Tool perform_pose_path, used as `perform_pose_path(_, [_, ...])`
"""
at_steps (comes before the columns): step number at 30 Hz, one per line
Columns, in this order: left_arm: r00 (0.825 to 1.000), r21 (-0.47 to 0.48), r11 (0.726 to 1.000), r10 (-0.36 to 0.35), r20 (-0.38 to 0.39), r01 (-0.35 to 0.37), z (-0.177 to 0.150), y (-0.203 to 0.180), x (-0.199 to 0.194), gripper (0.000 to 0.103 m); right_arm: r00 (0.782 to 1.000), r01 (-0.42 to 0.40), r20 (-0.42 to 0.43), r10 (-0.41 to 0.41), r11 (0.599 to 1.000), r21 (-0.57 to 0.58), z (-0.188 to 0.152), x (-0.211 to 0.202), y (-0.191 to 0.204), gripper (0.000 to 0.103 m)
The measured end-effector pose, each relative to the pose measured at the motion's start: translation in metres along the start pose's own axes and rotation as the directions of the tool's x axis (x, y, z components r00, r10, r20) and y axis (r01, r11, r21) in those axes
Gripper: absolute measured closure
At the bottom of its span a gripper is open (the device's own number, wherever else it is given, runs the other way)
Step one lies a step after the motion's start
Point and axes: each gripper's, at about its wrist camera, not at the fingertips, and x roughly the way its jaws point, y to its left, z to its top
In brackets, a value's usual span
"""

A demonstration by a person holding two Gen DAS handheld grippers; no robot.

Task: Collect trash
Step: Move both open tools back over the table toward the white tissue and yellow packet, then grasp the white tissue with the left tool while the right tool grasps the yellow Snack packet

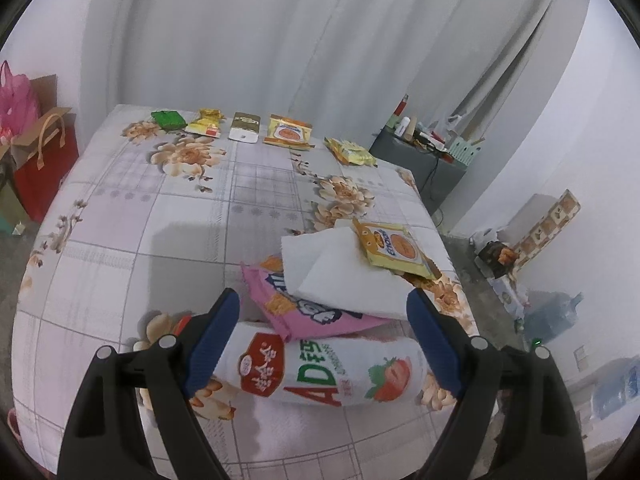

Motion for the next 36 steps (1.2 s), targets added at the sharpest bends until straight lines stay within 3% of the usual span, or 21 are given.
perform_pose_path(4, [1.000, -0.019, 0.999, -0.029, -0.004, 0.028, -0.004, 0.009, -0.002, 0.020, 0.989, -0.115, 0.076, 0.127, 0.983, -0.142, -0.003, -0.059, 0.061, 0.045])
perform_pose_path(8, [0.998, -0.033, 0.997, -0.067, -0.010, 0.067, 0.000, 0.018, 0.001, 0.020, 0.962, -0.240, 0.054, 0.268, 0.922, -0.305, -0.022, -0.098, 0.133, 0.040])
perform_pose_path(11, [0.997, -0.029, 0.997, -0.075, -0.012, 0.075, 0.007, 0.021, 0.006, 0.020, 0.936, -0.333, -0.035, 0.350, 0.851, -0.405, -0.045, -0.112, 0.196, 0.040])
perform_pose_path(14, [0.998, 0.040, 0.997, -0.068, -0.014, 0.068, 0.014, 0.016, 0.012, 0.020, 0.907, -0.415, -0.153, 0.392, 0.775, -0.477, -0.075, -0.111, 0.248, 0.040])
perform_pose_path(19, [0.990, 0.110, 0.987, -0.108, -0.090, 0.118, 0.025, 0.007, 0.038, 0.028, 0.864, -0.503, -0.296, 0.408, 0.653, -0.567, -0.121, -0.100, 0.320, 0.040])
perform_pose_path(22, [0.985, 0.145, 0.982, -0.101, -0.141, 0.121, 0.032, 0.001, 0.059, 0.035, 0.858, -0.513, -0.341, 0.385, 0.587, -0.626, -0.149, -0.092, 0.357, 0.040])
perform_pose_path(26, [0.979, 0.211, 0.972, -0.057, -0.197, 0.099, 0.034, -0.007, 0.084, 0.039, 0.876, -0.481, -0.364, 0.315, 0.532, -0.697, -0.178, -0.079, 0.390, 0.040])
perform_pose_path(29, [0.975, 0.269, 0.960, -0.017, -0.220, 0.078, 0.031, -0.013, 0.097, 0.040, 0.900, -0.435, -0.358, 0.248, 0.525, -0.732, -0.190, -0.061, 0.403, 0.044])
perform_pose_path(32, [0.974, 0.313, 0.948, 0.011, -0.228, 0.063, 0.028, -0.018, 0.105, 0.042, 0.906, -0.421, -0.370, 0.205, 0.522, -0.742, -0.196, -0.057, 0.407, 0.049])
perform_pose_path(36, [0.969, 0.319, 0.946, 0.021, -0.246, 0.061, 0.027, -0.018, 0.112, 0.053, 0.911, -0.407, -0.373, 0.174, 0.518, -0.752, -0.200, -0.051, 0.407, 0.056])
